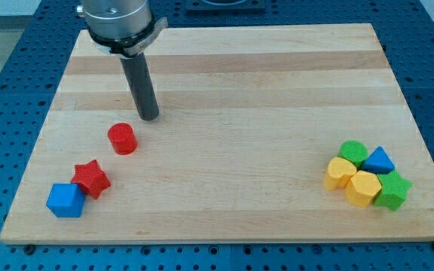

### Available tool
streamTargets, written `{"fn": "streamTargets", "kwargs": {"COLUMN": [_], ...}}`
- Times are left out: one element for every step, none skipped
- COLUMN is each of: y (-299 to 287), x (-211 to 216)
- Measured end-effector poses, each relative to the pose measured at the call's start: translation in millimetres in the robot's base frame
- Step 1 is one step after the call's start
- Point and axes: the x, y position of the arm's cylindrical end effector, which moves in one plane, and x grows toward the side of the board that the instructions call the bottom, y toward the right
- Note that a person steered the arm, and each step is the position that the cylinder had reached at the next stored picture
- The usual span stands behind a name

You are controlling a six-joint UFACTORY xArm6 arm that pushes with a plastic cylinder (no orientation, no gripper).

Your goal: Push the red circle into the red star

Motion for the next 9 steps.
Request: {"fn": "streamTargets", "kwargs": {"y": [0.0,-3.2,-15.7,-33.6,-43.5,-48.7,-52.8,-58.1,-63.9], "x": [13.4,25.2,28.4,28.9,30.3,35.0,44.4,54.0,61.2]}}
